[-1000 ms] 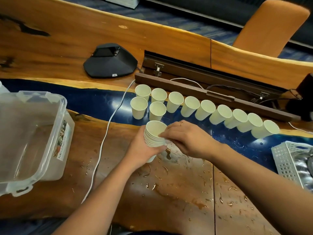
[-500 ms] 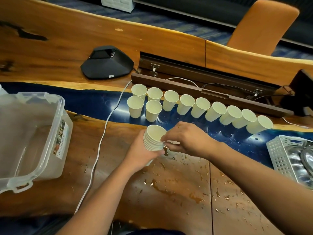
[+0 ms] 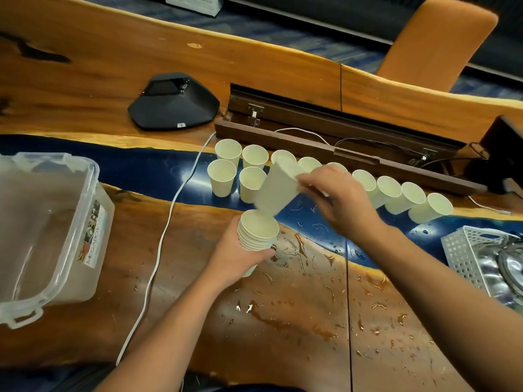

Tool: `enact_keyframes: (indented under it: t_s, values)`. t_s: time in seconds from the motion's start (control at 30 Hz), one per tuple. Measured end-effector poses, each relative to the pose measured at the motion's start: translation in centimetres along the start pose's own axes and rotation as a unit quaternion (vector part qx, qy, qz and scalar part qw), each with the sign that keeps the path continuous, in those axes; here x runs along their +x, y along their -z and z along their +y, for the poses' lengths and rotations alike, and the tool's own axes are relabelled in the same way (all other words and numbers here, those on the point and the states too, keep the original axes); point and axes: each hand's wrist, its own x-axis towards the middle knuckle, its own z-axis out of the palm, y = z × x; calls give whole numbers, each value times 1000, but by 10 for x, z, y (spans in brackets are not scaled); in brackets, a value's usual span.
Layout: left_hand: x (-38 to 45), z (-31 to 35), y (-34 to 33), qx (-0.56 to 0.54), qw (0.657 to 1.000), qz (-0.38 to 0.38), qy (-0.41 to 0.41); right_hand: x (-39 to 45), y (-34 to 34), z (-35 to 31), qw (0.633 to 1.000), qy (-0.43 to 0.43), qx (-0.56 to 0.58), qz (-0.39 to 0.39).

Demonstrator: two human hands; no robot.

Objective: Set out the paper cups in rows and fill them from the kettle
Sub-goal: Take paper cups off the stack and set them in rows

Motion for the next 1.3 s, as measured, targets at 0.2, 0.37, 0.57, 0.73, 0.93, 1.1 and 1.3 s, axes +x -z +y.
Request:
enact_keyframes:
  t_s: [0.2,0.37,0.57,0.73,0.93,1.1,1.3]
  values:
    - [0,1,-4,15,1000,-15,10,7,-22,40,982,-144,-75,-99]
    - [1,2,-6,26,999,-28,7,-1,-59,52,974,-103,-131,-151]
    - [5,0,-1,25,999,-21,15,8,-86,55,963,-72,-184,-184]
    - [8,-1,1,29,999,-25,18,19,-96,59,960,-87,-185,-189]
    - [14,2,-2,38,999,-31,23,23,-100,61,959,-95,-179,-198]
    - [16,1,-4,44,998,-32,26,28,-101,63,955,-109,-175,-212]
    - [17,0,-5,45,998,-29,26,35,-102,66,952,-114,-181,-219]
